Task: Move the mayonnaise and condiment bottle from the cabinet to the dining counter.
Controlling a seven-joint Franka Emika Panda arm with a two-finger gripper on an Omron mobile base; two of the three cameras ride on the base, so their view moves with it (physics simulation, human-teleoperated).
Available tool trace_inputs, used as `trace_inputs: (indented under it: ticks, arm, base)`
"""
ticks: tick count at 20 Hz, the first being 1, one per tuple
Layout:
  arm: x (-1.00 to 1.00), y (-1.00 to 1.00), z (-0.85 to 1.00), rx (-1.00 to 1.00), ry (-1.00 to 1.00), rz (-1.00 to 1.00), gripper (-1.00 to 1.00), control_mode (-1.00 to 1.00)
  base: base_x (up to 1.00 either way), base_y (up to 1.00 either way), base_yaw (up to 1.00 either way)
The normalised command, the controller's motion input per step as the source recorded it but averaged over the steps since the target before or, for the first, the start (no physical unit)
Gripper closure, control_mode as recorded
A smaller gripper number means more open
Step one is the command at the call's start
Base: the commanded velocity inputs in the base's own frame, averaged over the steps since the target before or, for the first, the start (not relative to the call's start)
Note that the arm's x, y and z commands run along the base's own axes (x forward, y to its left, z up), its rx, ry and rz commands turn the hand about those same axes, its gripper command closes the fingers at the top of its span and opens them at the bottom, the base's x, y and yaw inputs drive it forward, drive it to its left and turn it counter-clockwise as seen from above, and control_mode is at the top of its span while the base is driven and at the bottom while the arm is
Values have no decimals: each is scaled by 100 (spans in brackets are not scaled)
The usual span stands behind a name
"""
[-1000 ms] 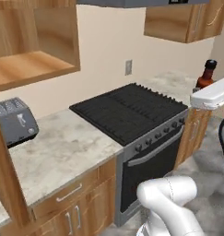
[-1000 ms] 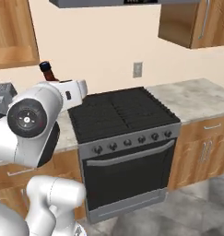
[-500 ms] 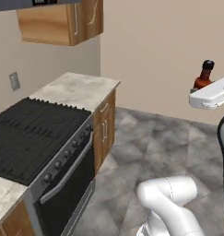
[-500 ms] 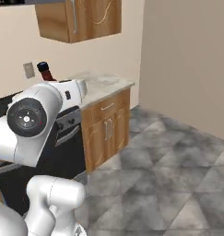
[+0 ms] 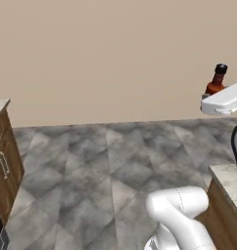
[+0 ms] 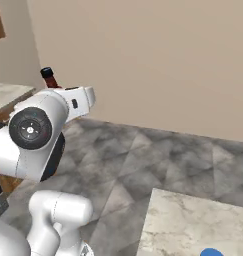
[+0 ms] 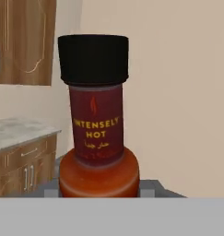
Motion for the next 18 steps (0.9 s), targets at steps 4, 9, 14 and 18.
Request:
trace_inputs:
  ticks: [4, 9, 14, 18]
  arm:
    - [0, 0, 0, 0, 0, 0, 100, 100]
    - [0, 0, 0, 0, 0, 0, 100, 100]
    - [0, 0, 0, 0, 0, 0, 100, 100]
    - [0, 0, 0, 0, 0, 0, 100, 100]
  base:
    - [-22, -20, -52]
    - [-30, 31, -22]
    - [-30, 41, -13]
    - [-25, 11, -17]
